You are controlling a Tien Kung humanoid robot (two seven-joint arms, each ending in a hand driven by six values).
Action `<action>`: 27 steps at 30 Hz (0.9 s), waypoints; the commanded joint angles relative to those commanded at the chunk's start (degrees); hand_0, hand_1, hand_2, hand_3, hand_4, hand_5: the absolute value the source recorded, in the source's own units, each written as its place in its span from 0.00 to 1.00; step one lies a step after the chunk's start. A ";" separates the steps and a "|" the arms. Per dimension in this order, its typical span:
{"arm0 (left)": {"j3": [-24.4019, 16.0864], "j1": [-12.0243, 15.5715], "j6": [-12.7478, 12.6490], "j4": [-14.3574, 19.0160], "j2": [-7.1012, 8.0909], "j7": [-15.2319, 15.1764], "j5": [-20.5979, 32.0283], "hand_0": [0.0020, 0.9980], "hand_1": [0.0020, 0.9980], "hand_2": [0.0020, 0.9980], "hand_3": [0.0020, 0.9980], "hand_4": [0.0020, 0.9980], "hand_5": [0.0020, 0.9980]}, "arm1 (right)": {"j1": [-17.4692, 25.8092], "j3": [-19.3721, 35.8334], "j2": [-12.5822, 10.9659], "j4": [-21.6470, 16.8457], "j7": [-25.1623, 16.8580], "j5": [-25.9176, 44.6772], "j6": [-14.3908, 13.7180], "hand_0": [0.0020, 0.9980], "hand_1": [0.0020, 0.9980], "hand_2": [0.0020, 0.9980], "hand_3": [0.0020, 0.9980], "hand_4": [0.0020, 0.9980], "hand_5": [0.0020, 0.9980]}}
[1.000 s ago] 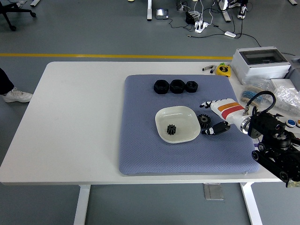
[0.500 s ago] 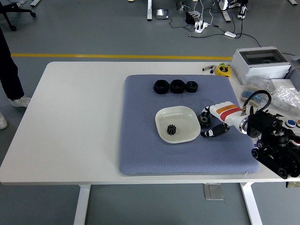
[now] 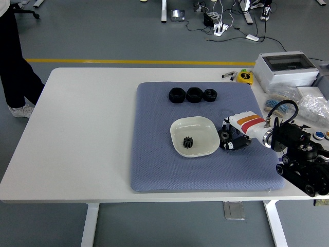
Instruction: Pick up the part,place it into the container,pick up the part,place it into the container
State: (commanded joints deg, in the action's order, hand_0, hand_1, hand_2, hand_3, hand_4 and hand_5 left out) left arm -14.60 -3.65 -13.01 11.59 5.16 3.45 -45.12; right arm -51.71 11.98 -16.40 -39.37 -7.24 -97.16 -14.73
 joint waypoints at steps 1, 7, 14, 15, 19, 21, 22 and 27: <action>0.00 0.01 -0.02 -0.01 -0.01 0.00 0.03 0.70 0.72 0.74 0.64 0.66 0.64 | 0.04 0.04 -0.05 0.03 -0.13 0.14 -0.08 0.13 0.30 0.45 0.53 0.83 0.52; 0.13 0.00 -0.03 -0.01 0.01 -0.03 0.08 0.70 0.72 0.74 0.64 0.66 0.64 | 0.19 0.38 -0.43 -0.03 -0.68 0.48 -0.85 0.07 0.24 0.41 0.52 0.80 0.54; 0.16 0.01 -0.02 -0.03 0.08 -0.01 0.17 0.70 0.72 0.74 0.64 0.67 0.64 | 0.27 1.10 -1.01 -0.15 -0.85 0.37 -1.03 0.04 0.19 0.36 0.51 0.79 0.54; 0.11 0.00 -0.02 -0.03 0.08 0.01 0.11 0.70 0.72 0.74 0.64 0.67 0.64 | 0.26 1.26 -1.07 -0.21 -0.84 0.33 -1.04 0.04 0.19 0.36 0.51 0.79 0.54; 0.06 0.04 -0.02 -0.06 0.10 0.02 0.06 0.70 0.72 0.74 0.64 0.67 0.64 | 0.10 2.38 -1.60 -0.98 -0.83 -0.09 -1.11 0.03 0.18 0.33 0.51 0.78 0.53; 0.00 0.04 -0.01 -0.06 0.13 0.05 -0.04 0.70 0.72 0.74 0.64 0.67 0.64 | 0.02 2.96 -1.89 -1.44 -0.80 -0.41 -1.15 0.03 0.18 0.33 0.51 0.78 0.53; 0.00 0.05 0.00 -0.06 0.14 0.06 -0.06 0.70 0.72 0.74 0.64 0.67 0.64 | -0.01 3.24 -2.03 -1.66 -0.79 -0.54 -1.19 0.03 0.18 0.33 0.51 0.78 0.55; -0.05 0.10 -0.01 -0.10 0.18 0.07 -0.09 0.70 0.72 0.74 0.64 0.67 0.64 | -0.05 5.23 -2.89 -3.44 -0.70 -1.64 -1.34 0.03 0.18 0.33 0.51 0.78 0.55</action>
State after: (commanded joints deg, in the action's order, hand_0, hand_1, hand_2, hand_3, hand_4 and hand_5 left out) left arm -14.65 -3.55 -13.02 11.50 5.34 3.52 -45.21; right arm -51.76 17.21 -19.29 -42.81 -7.94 -98.80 -16.07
